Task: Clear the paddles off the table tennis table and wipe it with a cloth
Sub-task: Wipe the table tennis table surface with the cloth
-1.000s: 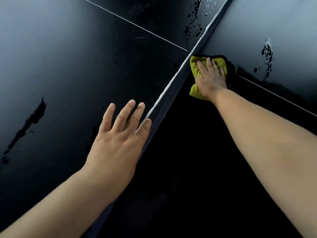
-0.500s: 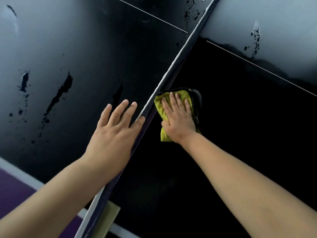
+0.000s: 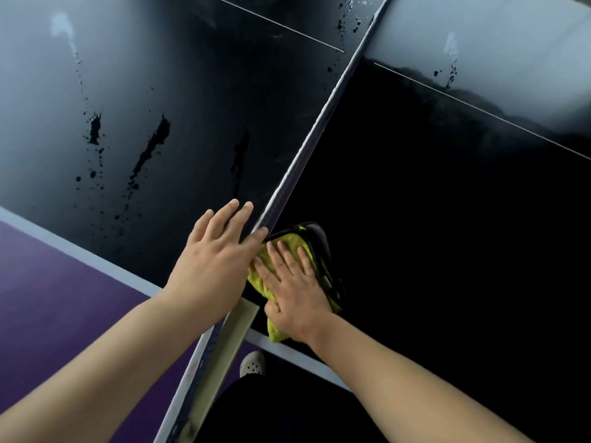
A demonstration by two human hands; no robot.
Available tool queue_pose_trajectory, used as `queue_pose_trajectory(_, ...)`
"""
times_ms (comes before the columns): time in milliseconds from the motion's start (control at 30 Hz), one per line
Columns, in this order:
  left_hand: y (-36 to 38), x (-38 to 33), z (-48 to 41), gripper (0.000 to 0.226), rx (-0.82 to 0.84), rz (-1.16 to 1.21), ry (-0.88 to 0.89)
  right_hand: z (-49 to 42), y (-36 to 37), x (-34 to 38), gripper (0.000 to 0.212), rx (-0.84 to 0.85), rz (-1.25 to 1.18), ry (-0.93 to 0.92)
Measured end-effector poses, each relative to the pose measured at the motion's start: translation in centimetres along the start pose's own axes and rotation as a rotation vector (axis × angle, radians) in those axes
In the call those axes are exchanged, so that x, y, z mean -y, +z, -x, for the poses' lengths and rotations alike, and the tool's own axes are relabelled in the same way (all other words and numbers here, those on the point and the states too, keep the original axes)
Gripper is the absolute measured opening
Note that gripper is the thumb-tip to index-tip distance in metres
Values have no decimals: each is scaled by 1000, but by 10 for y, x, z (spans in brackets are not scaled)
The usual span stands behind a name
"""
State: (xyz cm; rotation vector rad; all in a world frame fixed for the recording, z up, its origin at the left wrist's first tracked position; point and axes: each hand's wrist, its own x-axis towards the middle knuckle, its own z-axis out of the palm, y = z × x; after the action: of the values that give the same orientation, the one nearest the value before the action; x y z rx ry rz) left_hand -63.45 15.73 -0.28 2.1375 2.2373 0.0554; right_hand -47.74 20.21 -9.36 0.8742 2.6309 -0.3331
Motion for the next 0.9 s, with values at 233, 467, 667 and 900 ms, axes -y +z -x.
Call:
queue_pose_trajectory(233, -9, -11, 15, 74, 37, -1, 26, 49, 21, -6, 78, -25, -17, -44)
queue_pose_trajectory(467, -17, -7, 26, 72, 25, 39, 74, 79, 15, -61, 76, 38, 27, 338)
queue_pose_trajectory(667, -22, -3, 38, 68, 46, 66, 83, 79, 18, -12, 85, -13, -150, 557)
queue_pose_trajectory(900, -21, -13, 43, 66, 65, 82, 92, 79, 28, 65, 74, 6, -185, 411)
